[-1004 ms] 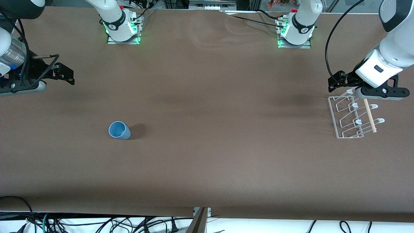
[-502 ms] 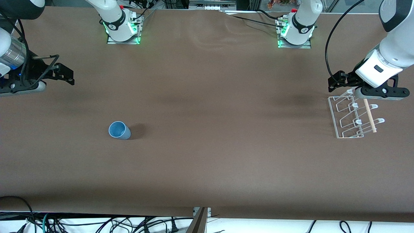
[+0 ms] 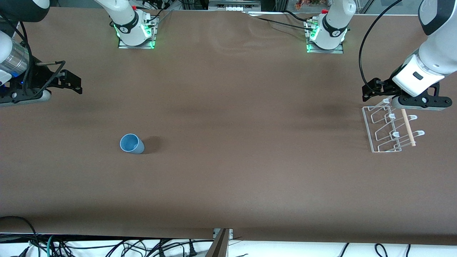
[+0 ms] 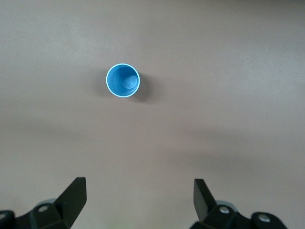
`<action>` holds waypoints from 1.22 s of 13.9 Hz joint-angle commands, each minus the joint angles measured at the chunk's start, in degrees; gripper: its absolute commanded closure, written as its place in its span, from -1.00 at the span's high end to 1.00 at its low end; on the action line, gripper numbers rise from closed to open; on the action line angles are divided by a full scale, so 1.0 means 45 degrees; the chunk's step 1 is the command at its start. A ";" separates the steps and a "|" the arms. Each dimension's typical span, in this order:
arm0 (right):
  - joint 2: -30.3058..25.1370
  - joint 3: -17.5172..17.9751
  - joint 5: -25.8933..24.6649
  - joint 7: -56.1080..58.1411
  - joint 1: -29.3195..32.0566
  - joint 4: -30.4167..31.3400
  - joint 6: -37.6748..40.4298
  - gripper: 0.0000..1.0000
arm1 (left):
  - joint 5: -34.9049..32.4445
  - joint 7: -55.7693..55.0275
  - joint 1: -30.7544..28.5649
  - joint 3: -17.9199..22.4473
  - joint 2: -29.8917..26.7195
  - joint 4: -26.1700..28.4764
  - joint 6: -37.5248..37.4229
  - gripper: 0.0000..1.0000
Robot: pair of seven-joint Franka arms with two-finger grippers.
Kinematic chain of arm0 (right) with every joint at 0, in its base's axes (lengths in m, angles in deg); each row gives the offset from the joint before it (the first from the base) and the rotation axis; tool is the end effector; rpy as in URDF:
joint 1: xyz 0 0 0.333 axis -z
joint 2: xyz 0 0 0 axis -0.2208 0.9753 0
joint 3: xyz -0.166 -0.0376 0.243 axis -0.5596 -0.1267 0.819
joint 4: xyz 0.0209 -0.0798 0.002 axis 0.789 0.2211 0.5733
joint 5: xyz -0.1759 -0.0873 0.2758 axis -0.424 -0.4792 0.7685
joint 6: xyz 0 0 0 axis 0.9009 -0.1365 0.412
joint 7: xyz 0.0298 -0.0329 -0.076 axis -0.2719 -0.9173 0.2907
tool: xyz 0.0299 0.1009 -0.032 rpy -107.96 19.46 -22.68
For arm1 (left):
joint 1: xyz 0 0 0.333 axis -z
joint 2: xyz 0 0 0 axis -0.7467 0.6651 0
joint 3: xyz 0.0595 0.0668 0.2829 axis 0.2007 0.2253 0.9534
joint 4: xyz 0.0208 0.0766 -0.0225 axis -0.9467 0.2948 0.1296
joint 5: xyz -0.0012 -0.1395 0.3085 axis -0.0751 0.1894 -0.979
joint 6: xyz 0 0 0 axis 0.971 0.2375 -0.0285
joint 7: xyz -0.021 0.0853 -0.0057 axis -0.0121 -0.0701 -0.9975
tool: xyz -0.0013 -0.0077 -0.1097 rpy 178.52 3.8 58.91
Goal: Transfer cup to left arm and place on rack
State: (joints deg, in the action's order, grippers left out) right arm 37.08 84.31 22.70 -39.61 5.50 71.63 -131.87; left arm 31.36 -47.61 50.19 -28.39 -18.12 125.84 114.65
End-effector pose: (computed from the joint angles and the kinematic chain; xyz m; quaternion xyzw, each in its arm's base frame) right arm 0.5097 0.0341 0.5623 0.9969 0.0742 -0.0234 0.0082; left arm 0.5018 -0.0424 0.5421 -0.9998 0.0181 0.0081 0.0017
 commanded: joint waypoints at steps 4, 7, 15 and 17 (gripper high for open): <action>0.0165 0.0112 0.0012 0.0053 0.0110 0.0021 0.0075 0.98 | -0.0269 -0.0107 0.0071 -0.0009 -0.0267 0.0127 -0.0125 1.00; 0.0904 0.0112 0.0051 0.0092 0.0110 0.0099 -0.0177 0.98 | -0.0269 -0.0126 0.0071 -0.0009 -0.0267 0.0127 -0.0125 1.00; 0.4771 0.0209 0.0032 0.0501 0.0071 0.0119 -0.2502 0.98 | -0.0269 -0.0126 0.0090 0.0030 -0.0247 0.0127 -0.0066 1.00; 0.5358 0.0268 0.0032 0.0814 0.0110 0.0022 -0.2639 0.98 | -0.0269 -0.0126 0.0071 0.0030 -0.0247 0.0127 -0.0066 1.00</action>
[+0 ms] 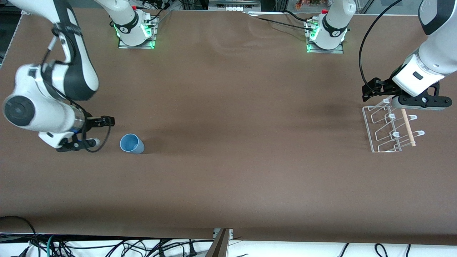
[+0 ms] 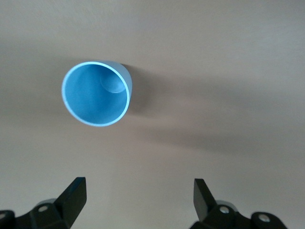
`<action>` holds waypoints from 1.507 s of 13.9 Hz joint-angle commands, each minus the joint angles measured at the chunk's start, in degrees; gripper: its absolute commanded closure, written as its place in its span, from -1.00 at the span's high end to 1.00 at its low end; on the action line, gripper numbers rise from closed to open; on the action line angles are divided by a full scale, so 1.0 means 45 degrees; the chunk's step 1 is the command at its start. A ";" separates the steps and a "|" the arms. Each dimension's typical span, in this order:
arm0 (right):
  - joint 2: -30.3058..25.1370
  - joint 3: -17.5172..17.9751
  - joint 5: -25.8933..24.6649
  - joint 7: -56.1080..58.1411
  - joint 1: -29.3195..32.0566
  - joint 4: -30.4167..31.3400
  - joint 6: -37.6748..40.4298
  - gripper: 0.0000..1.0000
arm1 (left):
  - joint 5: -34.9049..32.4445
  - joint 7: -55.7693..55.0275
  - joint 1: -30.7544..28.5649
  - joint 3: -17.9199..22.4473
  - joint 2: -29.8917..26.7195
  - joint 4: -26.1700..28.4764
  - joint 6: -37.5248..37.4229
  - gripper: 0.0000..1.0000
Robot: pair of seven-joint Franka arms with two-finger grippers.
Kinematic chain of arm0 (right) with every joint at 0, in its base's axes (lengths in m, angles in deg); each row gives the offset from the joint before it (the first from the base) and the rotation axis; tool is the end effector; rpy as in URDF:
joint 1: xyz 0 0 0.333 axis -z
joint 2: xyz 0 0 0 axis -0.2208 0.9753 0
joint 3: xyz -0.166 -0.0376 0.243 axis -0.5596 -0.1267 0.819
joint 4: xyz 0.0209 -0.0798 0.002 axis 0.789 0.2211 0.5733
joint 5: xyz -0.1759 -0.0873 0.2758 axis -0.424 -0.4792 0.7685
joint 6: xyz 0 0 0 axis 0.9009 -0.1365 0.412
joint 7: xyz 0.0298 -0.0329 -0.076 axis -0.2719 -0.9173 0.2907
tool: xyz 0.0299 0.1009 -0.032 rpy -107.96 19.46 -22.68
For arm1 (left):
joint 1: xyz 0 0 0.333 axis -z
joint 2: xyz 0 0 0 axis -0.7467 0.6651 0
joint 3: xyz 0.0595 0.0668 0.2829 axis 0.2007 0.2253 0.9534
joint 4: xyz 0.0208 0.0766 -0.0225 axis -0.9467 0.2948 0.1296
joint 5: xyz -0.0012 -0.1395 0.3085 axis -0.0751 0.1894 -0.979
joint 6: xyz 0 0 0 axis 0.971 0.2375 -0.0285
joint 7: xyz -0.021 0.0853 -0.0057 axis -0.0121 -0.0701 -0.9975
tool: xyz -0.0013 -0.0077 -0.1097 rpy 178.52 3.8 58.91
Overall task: Transfer cup to left arm and place on rack
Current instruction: 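Reach the right gripper down to the blue cup, then close the right gripper on the blue cup's rim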
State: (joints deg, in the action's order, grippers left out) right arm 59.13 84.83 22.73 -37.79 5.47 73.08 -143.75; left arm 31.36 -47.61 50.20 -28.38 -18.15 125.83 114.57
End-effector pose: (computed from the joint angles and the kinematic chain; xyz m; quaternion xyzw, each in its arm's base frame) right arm 0.5797 0.0473 0.3541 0.9874 0.0970 -0.1245 0.0147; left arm 0.5015 -0.0424 0.5423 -0.9998 0.0181 0.0085 0.0018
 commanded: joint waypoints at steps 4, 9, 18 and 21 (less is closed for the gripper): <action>0.1395 0.0192 0.0024 0.0313 0.0096 -0.0554 -0.0701 0.98 | -0.0269 -0.0125 0.0066 0.0047 -0.0240 0.0128 -0.0050 1.00; 0.2373 0.0211 0.0024 0.0330 0.0115 -0.1433 -0.0819 0.98 | -0.0269 -0.0125 0.0066 0.0047 -0.0240 0.0128 -0.0050 1.00; 0.3195 0.0211 0.0005 0.0137 -0.0139 -0.1904 -0.1209 0.88 | -0.0269 -0.0125 0.0047 0.0067 -0.0240 0.0128 -0.0050 1.00; 0.3370 0.0211 0.0005 -0.0040 -0.0217 -0.1904 -0.1366 -0.35 | -0.0269 -0.0067 0.0028 0.0067 -0.0240 0.0128 -0.0050 1.00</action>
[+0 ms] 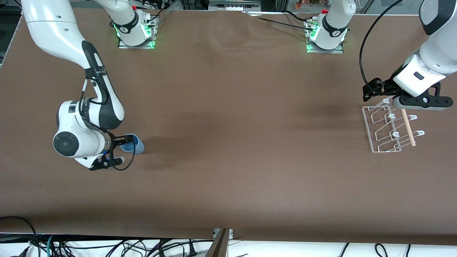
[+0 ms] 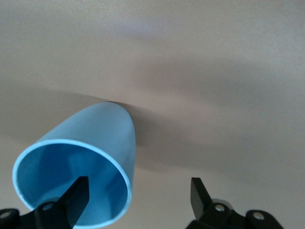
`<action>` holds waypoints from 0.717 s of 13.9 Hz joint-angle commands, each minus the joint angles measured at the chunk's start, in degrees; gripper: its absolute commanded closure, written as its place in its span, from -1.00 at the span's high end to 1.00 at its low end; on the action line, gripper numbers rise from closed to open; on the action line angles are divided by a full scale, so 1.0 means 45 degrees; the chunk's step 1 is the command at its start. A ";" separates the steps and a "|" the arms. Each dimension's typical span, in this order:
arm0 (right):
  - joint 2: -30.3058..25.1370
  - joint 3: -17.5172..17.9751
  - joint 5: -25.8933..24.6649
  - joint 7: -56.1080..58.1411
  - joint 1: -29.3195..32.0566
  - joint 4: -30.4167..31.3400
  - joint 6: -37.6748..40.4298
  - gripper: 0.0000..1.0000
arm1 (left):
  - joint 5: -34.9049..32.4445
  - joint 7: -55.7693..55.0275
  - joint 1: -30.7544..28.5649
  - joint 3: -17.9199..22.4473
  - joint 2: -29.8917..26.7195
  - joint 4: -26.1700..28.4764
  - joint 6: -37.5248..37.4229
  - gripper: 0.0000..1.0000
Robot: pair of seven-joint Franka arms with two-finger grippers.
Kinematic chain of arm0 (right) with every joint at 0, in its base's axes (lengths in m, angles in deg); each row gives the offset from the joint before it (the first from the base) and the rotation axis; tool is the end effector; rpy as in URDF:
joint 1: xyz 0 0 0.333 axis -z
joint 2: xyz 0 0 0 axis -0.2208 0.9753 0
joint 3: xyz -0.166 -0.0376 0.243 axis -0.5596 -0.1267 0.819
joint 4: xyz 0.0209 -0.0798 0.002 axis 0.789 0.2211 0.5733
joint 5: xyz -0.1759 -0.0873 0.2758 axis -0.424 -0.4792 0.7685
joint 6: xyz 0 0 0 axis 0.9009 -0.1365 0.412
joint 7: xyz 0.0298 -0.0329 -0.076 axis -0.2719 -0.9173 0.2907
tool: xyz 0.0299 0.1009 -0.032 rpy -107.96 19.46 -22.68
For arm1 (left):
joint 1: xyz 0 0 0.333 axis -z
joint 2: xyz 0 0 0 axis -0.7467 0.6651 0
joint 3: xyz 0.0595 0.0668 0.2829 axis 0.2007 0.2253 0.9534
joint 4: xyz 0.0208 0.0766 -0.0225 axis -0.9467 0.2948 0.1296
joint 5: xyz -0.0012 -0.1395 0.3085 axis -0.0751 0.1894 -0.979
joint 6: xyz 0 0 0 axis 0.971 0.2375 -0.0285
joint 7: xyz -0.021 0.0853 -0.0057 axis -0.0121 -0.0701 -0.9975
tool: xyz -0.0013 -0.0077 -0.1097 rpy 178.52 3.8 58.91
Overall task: Transfer cup to left arm and place on rack
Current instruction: 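Close the right gripper on the blue cup's rim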
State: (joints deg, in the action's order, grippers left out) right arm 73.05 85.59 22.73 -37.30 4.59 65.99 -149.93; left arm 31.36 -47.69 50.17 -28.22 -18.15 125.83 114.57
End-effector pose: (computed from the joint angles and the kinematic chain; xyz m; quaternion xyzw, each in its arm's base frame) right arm 0.6149 0.0681 0.2608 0.9844 0.1174 -0.1300 0.0167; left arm 0.5017 -0.0407 0.5423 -0.9998 0.0158 0.0085 0.0017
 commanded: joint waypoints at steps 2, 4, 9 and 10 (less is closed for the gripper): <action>0.0317 0.0043 0.0024 -0.0166 -0.0040 -0.0328 -0.0011 -0.84 | -0.0269 -0.0029 0.0015 0.0051 -0.0240 0.0128 -0.0030 1.00; 0.0336 0.0043 0.0024 -0.0399 -0.0021 -0.0328 -0.0011 -1.00 | -0.0269 -0.0029 0.0015 0.0051 -0.0240 0.0128 -0.0030 1.00; 0.0317 0.0062 0.0044 -0.0420 -0.0079 -0.0328 0.0008 -1.00 | -0.0269 -0.0029 0.0015 0.0032 -0.0240 0.0128 -0.0030 1.00; 0.0298 0.0082 0.0044 -0.0517 -0.0137 -0.0347 0.0047 -1.00 | -0.0269 -0.0029 0.0015 0.0051 -0.0240 0.0128 -0.0050 1.00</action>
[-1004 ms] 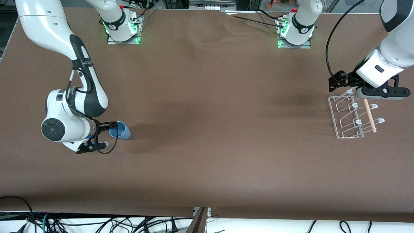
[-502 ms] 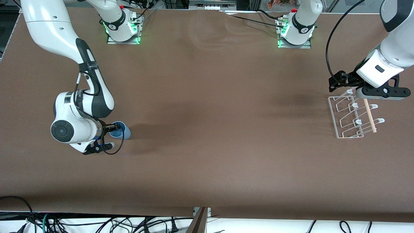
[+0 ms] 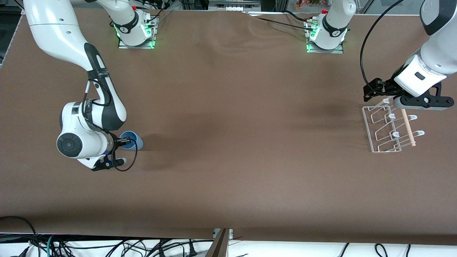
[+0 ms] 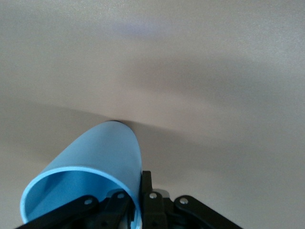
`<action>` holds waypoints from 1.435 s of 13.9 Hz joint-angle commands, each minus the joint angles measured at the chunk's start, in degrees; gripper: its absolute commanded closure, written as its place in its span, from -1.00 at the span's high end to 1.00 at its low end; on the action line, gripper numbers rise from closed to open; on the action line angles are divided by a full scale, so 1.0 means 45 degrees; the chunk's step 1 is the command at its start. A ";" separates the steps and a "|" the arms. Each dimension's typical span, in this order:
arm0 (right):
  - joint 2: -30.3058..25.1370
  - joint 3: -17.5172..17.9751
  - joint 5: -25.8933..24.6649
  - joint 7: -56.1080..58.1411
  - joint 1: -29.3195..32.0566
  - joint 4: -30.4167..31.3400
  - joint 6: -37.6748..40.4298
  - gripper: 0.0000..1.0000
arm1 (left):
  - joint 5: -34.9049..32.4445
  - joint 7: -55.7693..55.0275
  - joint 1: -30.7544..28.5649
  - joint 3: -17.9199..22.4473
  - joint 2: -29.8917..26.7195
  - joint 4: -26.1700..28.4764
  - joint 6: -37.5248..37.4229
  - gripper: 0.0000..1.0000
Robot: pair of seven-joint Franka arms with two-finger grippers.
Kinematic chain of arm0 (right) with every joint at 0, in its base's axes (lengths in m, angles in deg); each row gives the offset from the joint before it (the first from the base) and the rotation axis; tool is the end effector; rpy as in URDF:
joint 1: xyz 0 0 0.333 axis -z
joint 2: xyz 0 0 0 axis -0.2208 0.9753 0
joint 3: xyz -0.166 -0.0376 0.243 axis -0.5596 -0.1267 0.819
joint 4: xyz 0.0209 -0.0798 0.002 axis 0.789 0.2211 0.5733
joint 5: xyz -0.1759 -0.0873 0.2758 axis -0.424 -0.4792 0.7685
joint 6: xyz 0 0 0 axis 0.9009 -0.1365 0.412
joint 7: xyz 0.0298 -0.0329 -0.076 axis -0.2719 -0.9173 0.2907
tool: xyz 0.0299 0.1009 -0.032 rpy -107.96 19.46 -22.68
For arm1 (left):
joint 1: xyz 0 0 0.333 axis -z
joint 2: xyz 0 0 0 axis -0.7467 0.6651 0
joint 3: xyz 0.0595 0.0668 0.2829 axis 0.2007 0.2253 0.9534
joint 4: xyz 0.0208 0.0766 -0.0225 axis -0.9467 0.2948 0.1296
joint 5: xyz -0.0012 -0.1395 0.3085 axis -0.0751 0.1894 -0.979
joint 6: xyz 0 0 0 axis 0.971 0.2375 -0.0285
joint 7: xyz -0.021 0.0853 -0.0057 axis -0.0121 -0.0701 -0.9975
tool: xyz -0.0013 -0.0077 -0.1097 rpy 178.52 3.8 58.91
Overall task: Transfer cup to left arm and place on rack
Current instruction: 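Close the right gripper on the blue cup's rim, then lift the cup with the right gripper while the left gripper approaches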
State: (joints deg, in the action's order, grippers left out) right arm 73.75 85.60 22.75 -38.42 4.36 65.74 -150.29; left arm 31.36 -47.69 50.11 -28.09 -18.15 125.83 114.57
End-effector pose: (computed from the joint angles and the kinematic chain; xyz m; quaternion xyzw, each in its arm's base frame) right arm 0.6156 0.0709 0.2552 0.9852 0.1099 -0.1306 0.0182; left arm 0.5018 -0.0391 0.5423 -0.9999 0.0141 0.0085 0.0017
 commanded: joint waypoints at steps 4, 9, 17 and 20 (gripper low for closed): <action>-0.0246 0.0742 0.1438 -0.1496 -0.0184 -0.0486 0.1466 -1.00 | -0.0269 -0.0107 0.0029 0.0002 -0.0221 0.0128 -0.0128 1.00; -0.0287 0.1834 0.4411 -0.4874 -0.0692 -0.2068 0.3543 -1.00 | 0.0004 0.0068 0.0185 -0.0036 0.0110 -0.0068 -0.0421 1.00; -0.0131 0.4863 0.7476 -1.0479 -0.1744 -0.2831 0.0115 -1.00 | 0.2753 0.3383 0.0458 -0.0564 0.0638 -0.0087 -0.0421 1.00; -0.0111 0.4904 0.9118 -1.1539 -0.2954 -0.2832 -0.2288 -1.00 | 0.4392 0.5841 0.0498 -0.0661 0.0814 -0.0010 -0.0401 1.00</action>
State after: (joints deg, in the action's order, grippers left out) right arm 72.69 107.57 60.20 -87.52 -6.32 54.27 -156.14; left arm 46.44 -28.53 52.40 -30.92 -14.98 125.85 113.24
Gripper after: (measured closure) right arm 0.938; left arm 0.000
